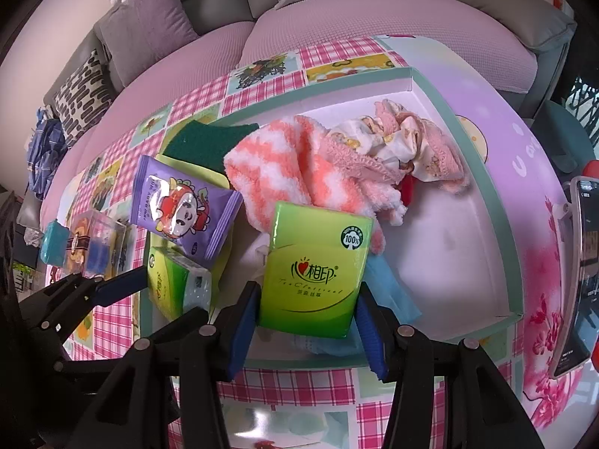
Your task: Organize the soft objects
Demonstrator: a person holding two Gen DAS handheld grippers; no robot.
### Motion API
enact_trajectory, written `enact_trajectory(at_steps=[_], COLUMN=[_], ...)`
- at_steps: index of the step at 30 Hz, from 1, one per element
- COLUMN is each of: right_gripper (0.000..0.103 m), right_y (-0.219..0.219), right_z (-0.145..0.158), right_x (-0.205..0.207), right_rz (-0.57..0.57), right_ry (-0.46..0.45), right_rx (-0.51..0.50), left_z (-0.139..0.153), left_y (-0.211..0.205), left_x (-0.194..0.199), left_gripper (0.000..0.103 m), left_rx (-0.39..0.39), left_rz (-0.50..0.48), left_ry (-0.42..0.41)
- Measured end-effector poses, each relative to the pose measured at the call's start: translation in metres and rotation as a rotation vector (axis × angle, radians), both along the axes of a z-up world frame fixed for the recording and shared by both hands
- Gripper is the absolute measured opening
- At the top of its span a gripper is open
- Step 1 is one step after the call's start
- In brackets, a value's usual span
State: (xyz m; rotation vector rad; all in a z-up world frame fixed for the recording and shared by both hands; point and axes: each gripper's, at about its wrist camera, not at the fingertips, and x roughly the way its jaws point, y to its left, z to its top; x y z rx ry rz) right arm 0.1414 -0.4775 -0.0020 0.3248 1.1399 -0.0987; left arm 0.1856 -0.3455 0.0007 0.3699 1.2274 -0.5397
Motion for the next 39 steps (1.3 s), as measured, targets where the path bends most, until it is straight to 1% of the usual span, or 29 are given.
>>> enact_trajectory(at_steps=[8,11,13,17,18,19,24,26,29,30,31,32,33,36,39], right_gripper=[0.054,0.057,0.060,0.064,0.065,0.069,0.070,0.070,0.071,0.073,0.076,0.078,0.079,0.079,0.082], right_y=[0.001,0.001,0.001,0.000,0.000,0.000,-0.001,-0.002,0.000,0.002,0.003,0.005,0.007,0.014,0.021], right_z=[0.003,0.004,0.006,0.008,0.008,0.009,0.010,0.009,0.009,0.009,0.008,0.008,0.008,0.008,0.009], right_x=[0.000,0.000,-0.001,-0.003,-0.004,-0.005,-0.010,-0.011,-0.012,-0.012,-0.012,-0.012,-0.012,-0.011,-0.011], right_rz=[0.003,0.005,0.004,-0.002,-0.003,-0.006,-0.010,-0.012,-0.011,-0.008,-0.006,-0.004,-0.001,0.008,0.017], right_ry=[0.008,0.008,0.005,0.005,0.005,0.004,0.006,0.009,0.009,0.008,0.008,0.007,0.006,0.005,0.005], right_rx=[-0.007,-0.009,-0.009,-0.008,-0.008,-0.008,-0.012,-0.013,-0.005,-0.005,-0.006,-0.009,-0.010,-0.012,-0.014], left_z=[0.009,0.015,0.018,0.024,0.024,0.025,0.030,0.032,0.036,0.038,0.040,0.041,0.042,0.043,0.042], left_y=[0.001,0.004,0.005,0.012,0.013,0.016,0.034,0.045,0.060,0.065,0.070,0.075,0.080,0.096,0.109], left_x=[-0.010,-0.012,-0.012,-0.013,-0.013,-0.013,-0.011,-0.008,-0.003,-0.002,0.000,0.001,0.002,0.006,0.008], left_gripper=[0.065,0.065,0.066,0.066,0.068,0.073,0.073,0.073,0.073,0.074,0.077,0.080,0.085,0.085,0.085], left_rx=[-0.018,-0.013,-0.015,-0.022,-0.023,-0.023,-0.026,-0.023,-0.040,-0.044,-0.048,-0.050,-0.053,-0.063,-0.066], left_rz=[-0.007,0.001,0.008,0.022,0.026,0.034,0.084,0.119,0.160,0.177,0.193,0.208,0.230,0.289,0.329], left_ry=[0.023,0.008,0.005,0.003,0.001,0.000,-0.010,-0.014,-0.021,-0.031,-0.039,-0.046,-0.052,-0.080,-0.082])
